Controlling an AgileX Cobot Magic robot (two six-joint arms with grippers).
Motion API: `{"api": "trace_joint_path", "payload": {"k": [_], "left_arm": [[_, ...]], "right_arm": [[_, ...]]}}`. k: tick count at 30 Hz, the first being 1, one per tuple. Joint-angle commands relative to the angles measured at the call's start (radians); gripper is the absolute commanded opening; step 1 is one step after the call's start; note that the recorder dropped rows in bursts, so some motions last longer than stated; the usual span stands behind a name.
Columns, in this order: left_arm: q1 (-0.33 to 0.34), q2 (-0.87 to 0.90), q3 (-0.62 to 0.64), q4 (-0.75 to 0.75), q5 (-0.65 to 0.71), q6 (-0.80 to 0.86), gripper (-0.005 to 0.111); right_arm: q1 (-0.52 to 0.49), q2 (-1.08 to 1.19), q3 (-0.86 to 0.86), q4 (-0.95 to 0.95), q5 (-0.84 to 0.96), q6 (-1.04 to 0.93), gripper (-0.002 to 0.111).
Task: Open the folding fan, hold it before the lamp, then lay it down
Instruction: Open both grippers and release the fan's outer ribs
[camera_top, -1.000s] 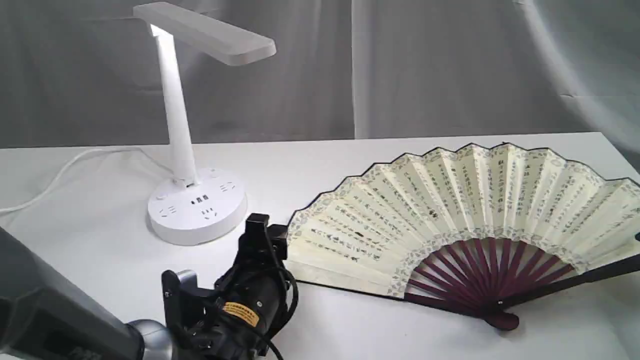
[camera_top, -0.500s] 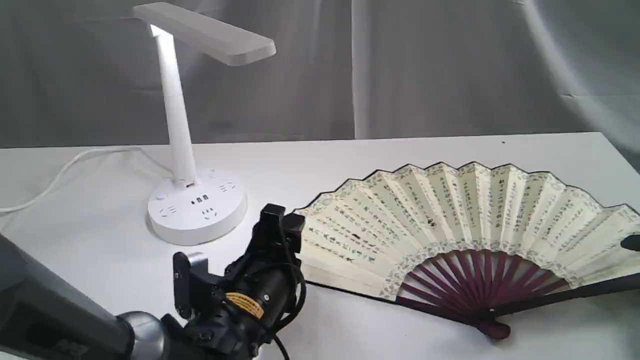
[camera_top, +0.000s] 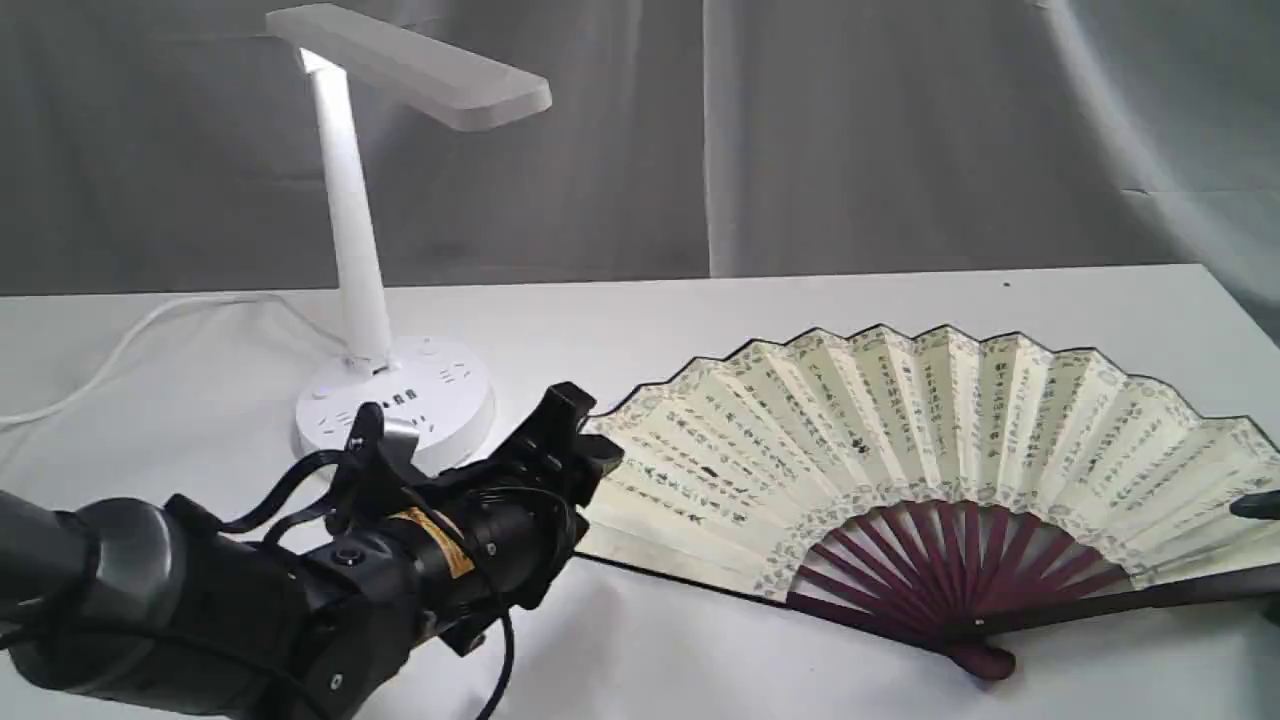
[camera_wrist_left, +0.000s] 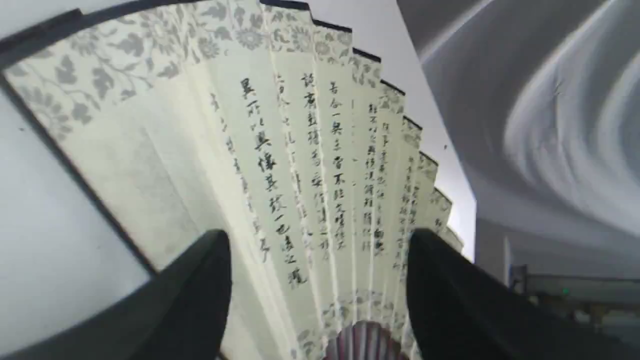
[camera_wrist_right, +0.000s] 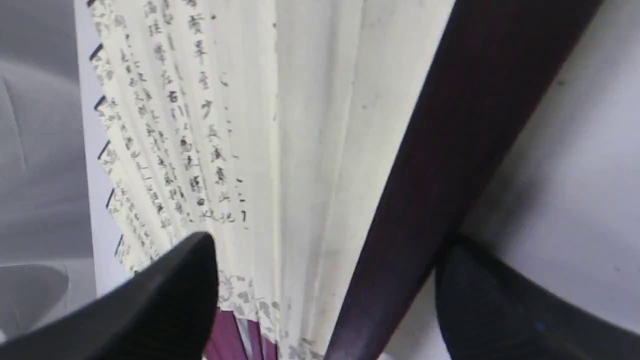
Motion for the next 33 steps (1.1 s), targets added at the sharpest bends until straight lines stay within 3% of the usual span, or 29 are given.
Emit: {"api": "trace_joint_path", "payload": {"k": [1, 6, 14, 19, 23, 28, 33], "left_arm": [[0.022, -0.038, 0.005, 0.087, 0.102, 0.009, 0.053], [0.024, -0.064, 0.005, 0.189, 0.153, 0.011, 0.053], [0.024, -0.085, 0.003, 0.342, 0.306, 0.011, 0.051], [0.024, -0.149, -0.019, 0.449, 0.463, 0.013, 0.039], [0.024, -0.214, -0.040, 0.634, 0.604, 0.013, 0.026], [0.024, -0.313, -0.040, 0.666, 0.790, 0.032, 0.015], [0.024, -0.405, -0.040, 0.614, 0.941, 0.217, 0.010]], "right_arm": [[0.003, -0.041, -0.005, -0.009, -0.007, 0.022, 0.062], [0.003, -0.116, -0.005, -0.005, -0.025, 0.022, 0.062], [0.006, -0.202, -0.005, -0.192, -0.013, 0.100, 0.062], [0.054, -0.267, -0.005, -0.273, -0.003, 0.124, 0.061], [0.125, -0.319, -0.005, -0.334, -0.022, 0.126, 0.059], [0.206, -0.378, -0.005, -0.453, -0.037, 0.175, 0.057], [0.274, -0.420, -0.005, -0.602, -0.046, 0.254, 0.056]]}}
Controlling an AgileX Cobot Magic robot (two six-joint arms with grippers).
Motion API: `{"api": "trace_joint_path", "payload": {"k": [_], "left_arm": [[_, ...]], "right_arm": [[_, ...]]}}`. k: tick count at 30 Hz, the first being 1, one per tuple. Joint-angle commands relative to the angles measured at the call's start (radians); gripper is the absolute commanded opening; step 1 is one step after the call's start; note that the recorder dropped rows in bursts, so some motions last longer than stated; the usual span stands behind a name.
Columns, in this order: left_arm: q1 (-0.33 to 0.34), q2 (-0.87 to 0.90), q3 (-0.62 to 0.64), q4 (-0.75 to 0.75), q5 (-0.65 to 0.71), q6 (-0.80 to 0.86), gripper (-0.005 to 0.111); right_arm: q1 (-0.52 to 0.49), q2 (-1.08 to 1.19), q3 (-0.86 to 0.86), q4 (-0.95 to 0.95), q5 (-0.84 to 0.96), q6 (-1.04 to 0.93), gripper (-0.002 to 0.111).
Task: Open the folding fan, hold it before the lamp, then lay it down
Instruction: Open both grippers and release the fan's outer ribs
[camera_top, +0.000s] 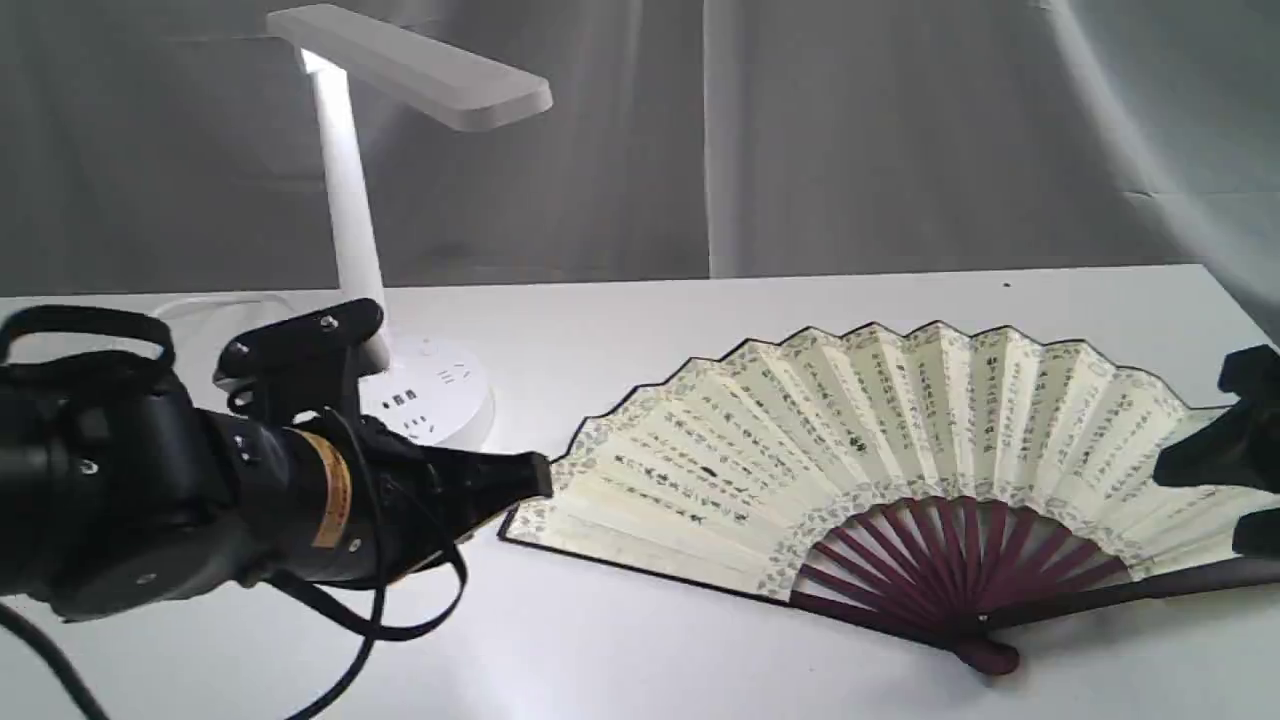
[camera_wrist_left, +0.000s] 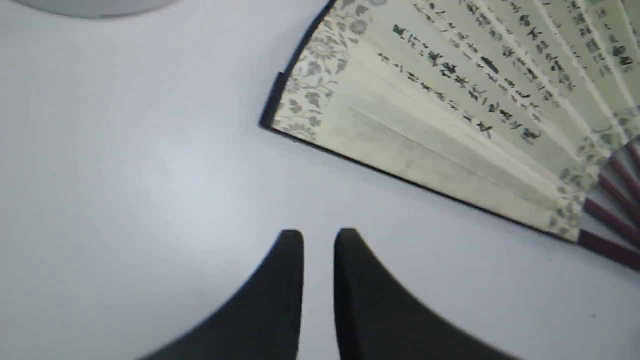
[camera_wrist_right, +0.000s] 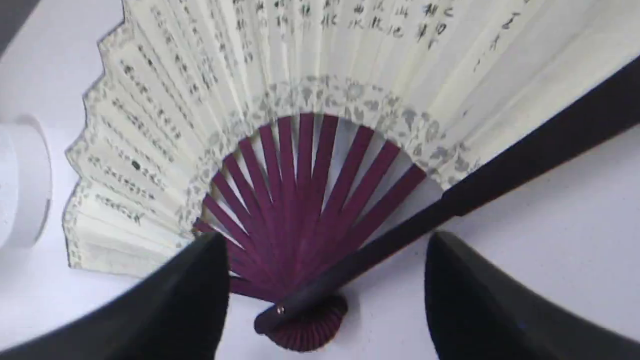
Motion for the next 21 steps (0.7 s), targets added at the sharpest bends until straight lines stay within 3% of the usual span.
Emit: {"api": "trace_joint_path", "payload": {"k": [1, 12, 14, 16, 21], "left_arm": [[0.002, -0.062, -0.004, -0.051, 0.119, 0.144, 0.010], [0.019, -0.125, -0.020, -0.302, 0.452, 0.513, 0.008], [0.056, -0.125, -0.024, -0.429, 0.462, 0.633, 0.000], [0.110, -0.125, -0.024, -0.527, 0.469, 0.754, 0.000], [0.217, -0.125, -0.024, -0.564, 0.520, 0.793, 0.000]], "right_arm": [[0.042, -0.032, -0.005, -0.105, -0.008, 0.047, 0.054], [0.172, -0.116, -0.005, -0.319, -0.014, 0.110, 0.040], [0.189, -0.126, -0.005, -0.362, -0.014, 0.130, 0.039], [0.221, -0.133, -0.005, -0.422, -0.014, 0.168, 0.037], [0.311, -0.138, -0.005, -0.539, -0.033, 0.243, 0.033]]}}
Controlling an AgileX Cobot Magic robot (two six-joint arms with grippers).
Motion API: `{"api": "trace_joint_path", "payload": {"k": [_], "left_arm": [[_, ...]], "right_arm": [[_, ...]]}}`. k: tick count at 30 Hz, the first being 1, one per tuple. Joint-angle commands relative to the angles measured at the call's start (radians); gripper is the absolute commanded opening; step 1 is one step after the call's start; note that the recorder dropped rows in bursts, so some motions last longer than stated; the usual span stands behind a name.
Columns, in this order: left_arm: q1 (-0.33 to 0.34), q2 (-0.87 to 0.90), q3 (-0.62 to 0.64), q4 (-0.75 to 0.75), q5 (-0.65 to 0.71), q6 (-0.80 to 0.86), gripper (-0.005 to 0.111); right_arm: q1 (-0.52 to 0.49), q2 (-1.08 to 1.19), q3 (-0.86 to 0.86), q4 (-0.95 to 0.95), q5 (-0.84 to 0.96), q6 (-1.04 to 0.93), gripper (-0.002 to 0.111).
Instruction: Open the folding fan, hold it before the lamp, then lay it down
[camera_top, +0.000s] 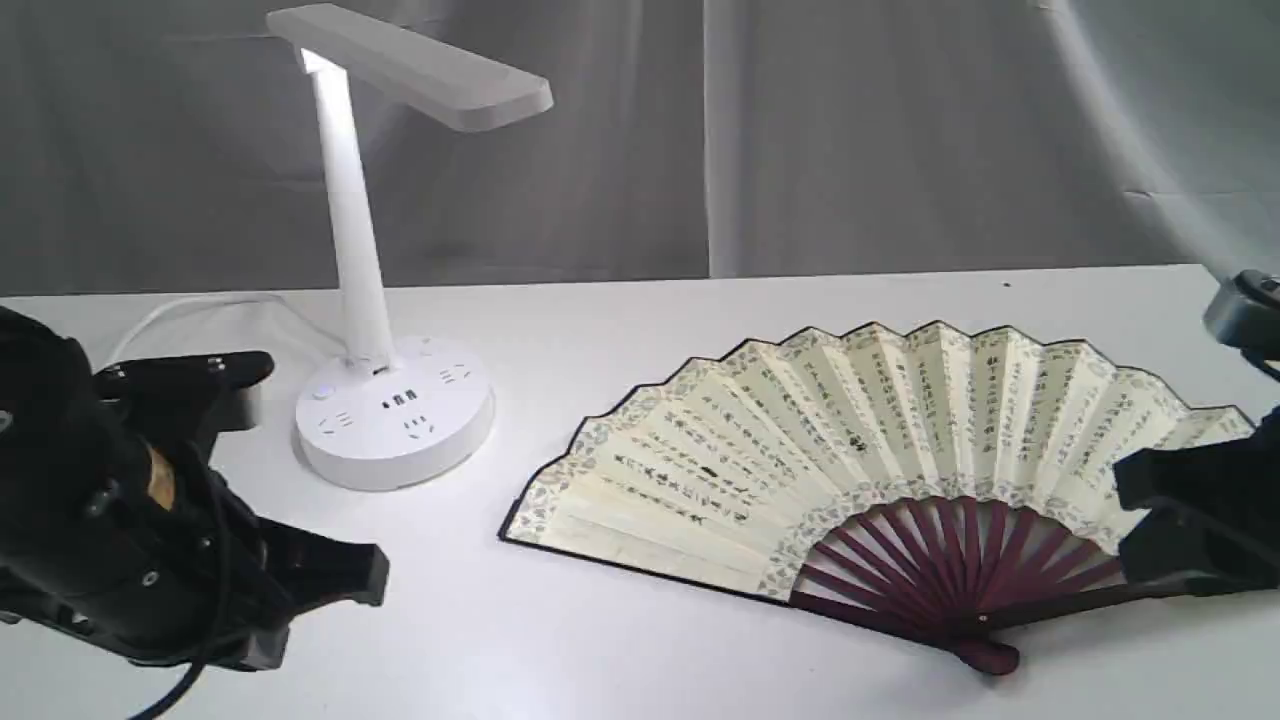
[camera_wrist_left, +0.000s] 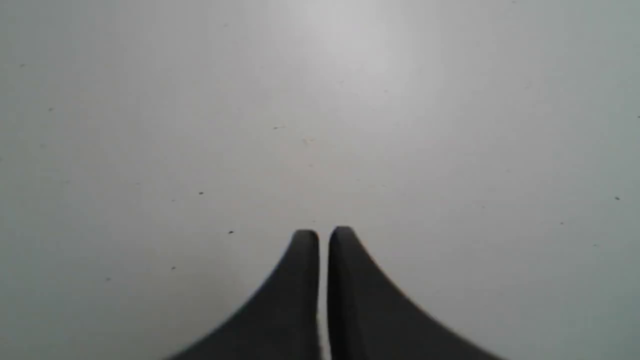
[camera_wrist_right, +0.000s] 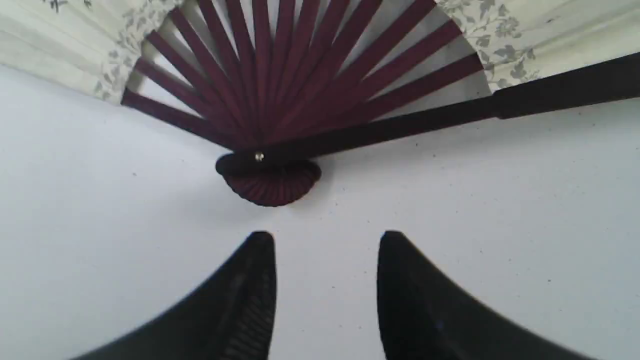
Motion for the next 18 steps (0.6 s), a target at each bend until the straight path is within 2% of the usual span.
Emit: {"api": "trace_joint_path", "payload": {"k": [1, 4, 8, 13, 18], "left_arm": [[0.071, -0.011, -0.006, -0.026, 0.037, 0.063, 0.000], [0.132, -0.011, -0.006, -0.026, 0.058, 0.095, 0.000], [0.222, -0.011, -0.006, -0.026, 0.075, 0.151, 0.000], [0.333, -0.011, -0.006, -0.026, 0.086, 0.213, 0.000], [0.383, -0.011, -0.006, -0.026, 0.068, 0.214, 0.000]], "right_arm": [[0.063, -0.009, -0.005, -0.103, -0.018, 0.063, 0.032], [0.116, -0.009, -0.005, -0.205, -0.040, 0.155, 0.030], [0.129, -0.009, -0.005, -0.295, -0.051, 0.266, 0.027], [0.124, -0.009, -0.005, -0.318, -0.062, 0.267, 0.027], [0.124, -0.009, -0.005, -0.318, -0.086, 0.253, 0.027]]}}
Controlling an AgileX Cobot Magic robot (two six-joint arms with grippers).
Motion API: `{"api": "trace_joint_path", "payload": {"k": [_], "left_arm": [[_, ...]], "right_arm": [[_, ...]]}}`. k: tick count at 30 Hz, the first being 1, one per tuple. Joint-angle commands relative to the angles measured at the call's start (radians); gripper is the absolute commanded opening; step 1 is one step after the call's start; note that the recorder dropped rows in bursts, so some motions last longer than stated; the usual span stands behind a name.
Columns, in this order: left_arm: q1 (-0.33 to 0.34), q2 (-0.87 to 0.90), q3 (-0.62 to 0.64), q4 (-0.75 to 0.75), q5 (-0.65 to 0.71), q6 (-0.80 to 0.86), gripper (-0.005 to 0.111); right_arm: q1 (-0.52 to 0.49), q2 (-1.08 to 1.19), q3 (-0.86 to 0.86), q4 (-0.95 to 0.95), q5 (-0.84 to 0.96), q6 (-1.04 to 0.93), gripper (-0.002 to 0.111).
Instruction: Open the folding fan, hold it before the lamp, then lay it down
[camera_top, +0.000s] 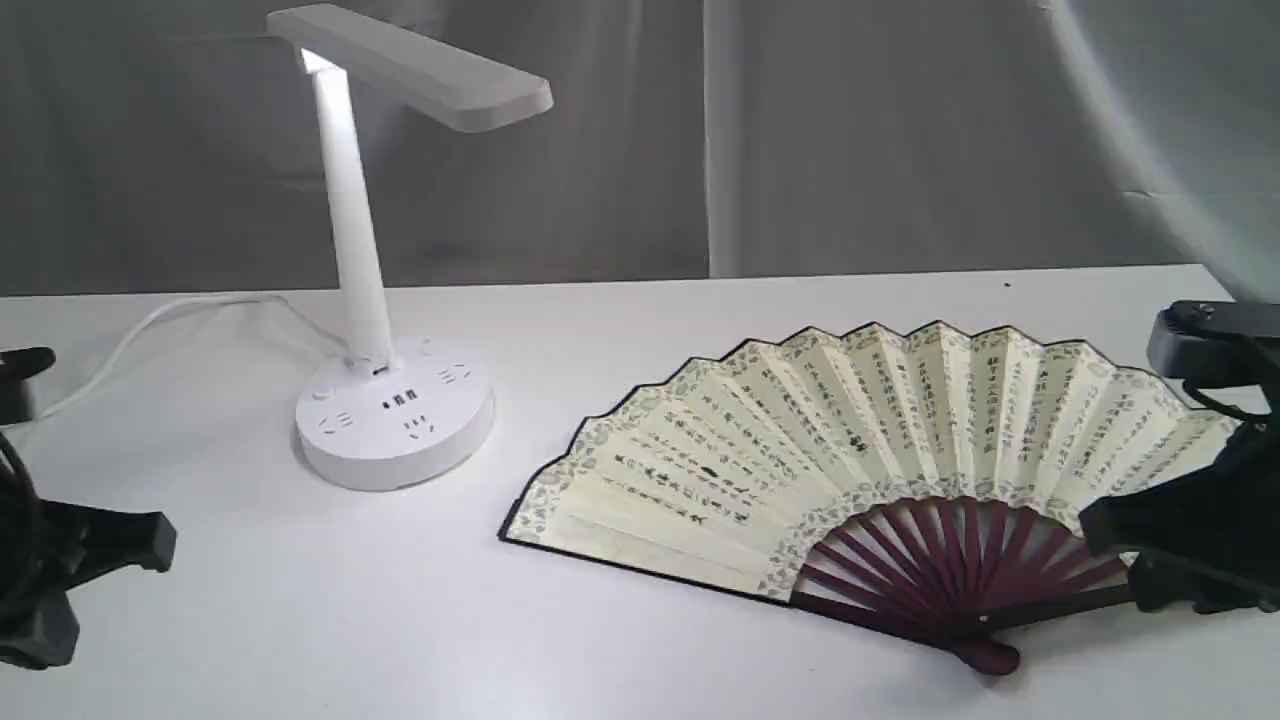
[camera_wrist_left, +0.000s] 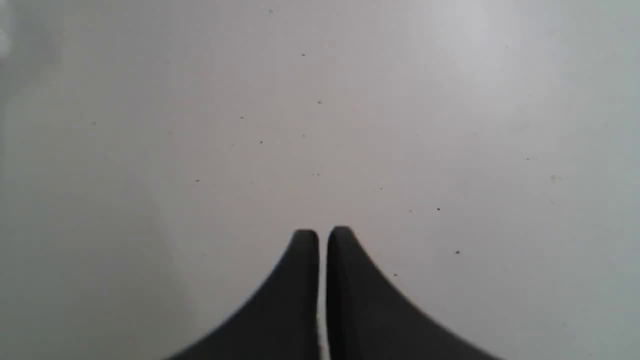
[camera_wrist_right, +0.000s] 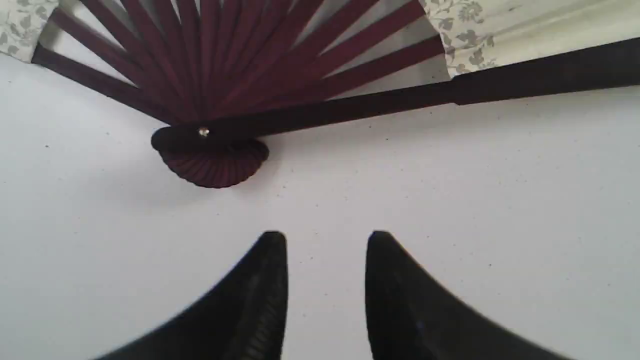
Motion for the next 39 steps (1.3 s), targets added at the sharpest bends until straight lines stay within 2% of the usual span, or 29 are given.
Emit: {"api": "trace_joint_path", "payload": {"k": [1, 6, 10, 11, 25, 39], "left_arm": [[0.015, -0.011, -0.003, 0.007, -0.023, 0.012, 0.000], [0.015, -0.011, -0.003, 0.083, -0.036, 0.014, 0.000], [0.015, -0.011, -0.003, 0.082, -0.059, 0.014, 0.000], [0.015, -0.011, -0.003, 0.082, -0.059, 0.014, 0.000], [0.013, -0.021, -0.003, 0.075, -0.049, 0.014, 0.000], [0.013, -0.199, -0.001, 0.075, -0.043, 0.046, 0.000]], "right_arm": [[0.000, -0.009, -0.005, -0.011, -0.031, -0.009, 0.027], [0.000, -0.009, -0.005, -0.067, -0.022, 0.010, 0.023], [0.000, -0.009, -0.005, -0.172, 0.002, 0.093, 0.002], [0.000, -0.009, -0.005, -0.183, 0.003, 0.096, 0.000], [0.000, -0.009, -0.005, -0.256, 0.032, 0.176, 0.000], [0.000, -0.141, -0.005, -0.285, 0.065, 0.189, 0.000]]}}
